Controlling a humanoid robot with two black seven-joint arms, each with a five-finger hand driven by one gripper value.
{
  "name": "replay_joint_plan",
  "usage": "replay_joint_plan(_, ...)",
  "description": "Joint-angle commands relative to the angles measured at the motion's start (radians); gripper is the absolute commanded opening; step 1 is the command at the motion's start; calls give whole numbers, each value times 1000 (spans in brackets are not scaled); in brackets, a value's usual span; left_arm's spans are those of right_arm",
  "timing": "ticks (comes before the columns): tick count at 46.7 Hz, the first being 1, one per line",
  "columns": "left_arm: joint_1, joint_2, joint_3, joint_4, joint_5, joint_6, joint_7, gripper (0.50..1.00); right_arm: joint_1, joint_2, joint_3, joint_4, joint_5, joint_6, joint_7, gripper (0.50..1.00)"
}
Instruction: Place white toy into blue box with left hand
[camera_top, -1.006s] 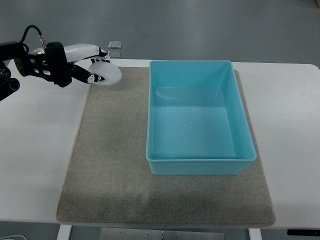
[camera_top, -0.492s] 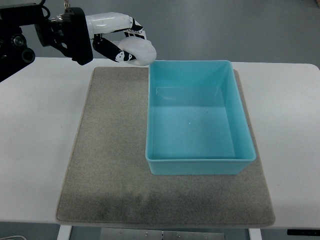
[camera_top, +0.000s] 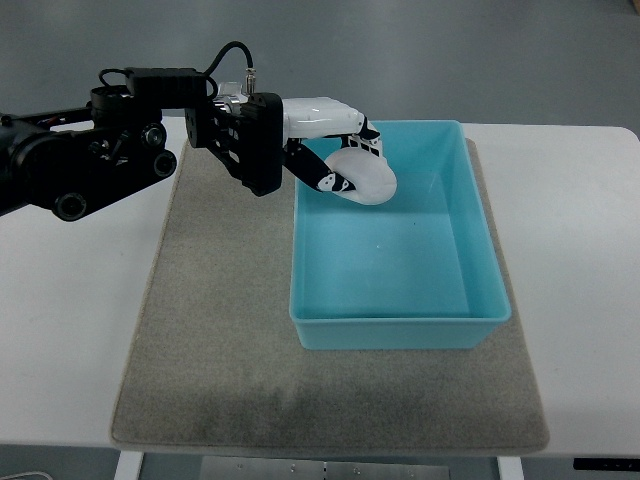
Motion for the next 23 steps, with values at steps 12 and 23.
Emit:
replay_joint_plan(12,21,-16,-2,12,-39,-2,2,994,0,0,0,0,0,0,0,936)
replay_joint_plan(23,20,1,-10,26,-335,-3,2,999,0,0,0,1,0,0,0,936)
